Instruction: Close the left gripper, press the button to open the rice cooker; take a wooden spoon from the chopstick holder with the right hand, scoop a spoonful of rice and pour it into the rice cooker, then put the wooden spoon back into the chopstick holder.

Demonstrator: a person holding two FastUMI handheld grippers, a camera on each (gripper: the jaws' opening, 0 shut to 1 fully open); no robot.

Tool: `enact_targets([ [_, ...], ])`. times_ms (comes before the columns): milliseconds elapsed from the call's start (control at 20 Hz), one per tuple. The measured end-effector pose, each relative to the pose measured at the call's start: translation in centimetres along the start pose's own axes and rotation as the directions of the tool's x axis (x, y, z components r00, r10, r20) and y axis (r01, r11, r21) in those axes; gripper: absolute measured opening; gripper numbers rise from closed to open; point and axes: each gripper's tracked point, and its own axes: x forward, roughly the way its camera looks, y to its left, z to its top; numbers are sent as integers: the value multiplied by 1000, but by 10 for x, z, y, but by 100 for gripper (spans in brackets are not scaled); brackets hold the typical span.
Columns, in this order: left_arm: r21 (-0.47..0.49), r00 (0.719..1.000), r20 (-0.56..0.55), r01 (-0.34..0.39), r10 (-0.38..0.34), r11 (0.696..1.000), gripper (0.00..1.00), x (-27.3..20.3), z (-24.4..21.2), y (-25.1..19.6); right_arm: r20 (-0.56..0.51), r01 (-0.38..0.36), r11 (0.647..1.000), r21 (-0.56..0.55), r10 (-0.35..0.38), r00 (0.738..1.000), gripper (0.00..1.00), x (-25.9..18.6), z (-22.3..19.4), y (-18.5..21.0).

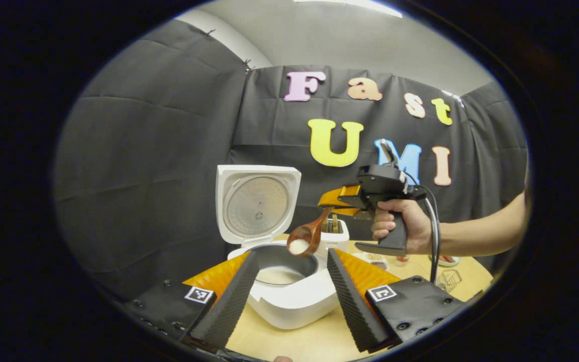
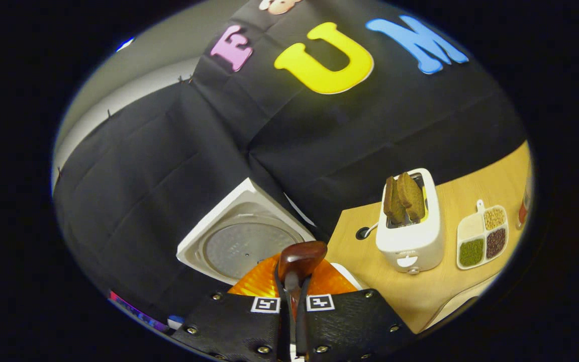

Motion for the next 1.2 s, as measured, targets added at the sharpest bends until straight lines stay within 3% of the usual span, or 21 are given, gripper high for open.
enact_targets([
  [150, -4, 1000, 0, -15, 15, 1000, 94, -3, -2, 4, -11, 12, 977, -213, -14, 1000, 5, 17, -8, 15],
  [350, -6, 999, -1, -38, 38, 999, 94, -9, -6, 6, -11, -10, 910, -415, 6, 1000, 5, 22, -13, 37],
  [600, -17, 999, 3, -52, 52, 999, 95, -11, -3, 7, -45, -52, 797, -601, 32, 998, 5, 20, -26, 59],
  [750, -15, 999, 7, -53, 54, 998, 95, -14, -2, 8, -41, -75, 758, -648, 64, 997, 5, 10, -26, 68],
  [850, -16, 999, 7, -50, 50, 999, 95, -20, -3, 2, -30, -78, 765, -640, 76, 997, 5, 5, -22, 71],
  [1000, -11, 999, 13, -40, 40, 999, 95, -23, 0, -6, 1, -67, 802, -594, 85, 996, 5, -4, -6, 73],
  [1200, -5, 1000, 20, -21, 21, 1000, 95, -24, 5, -14, 29, -79, 910, -407, 99, 995, 5, -18, 21, 66],
])
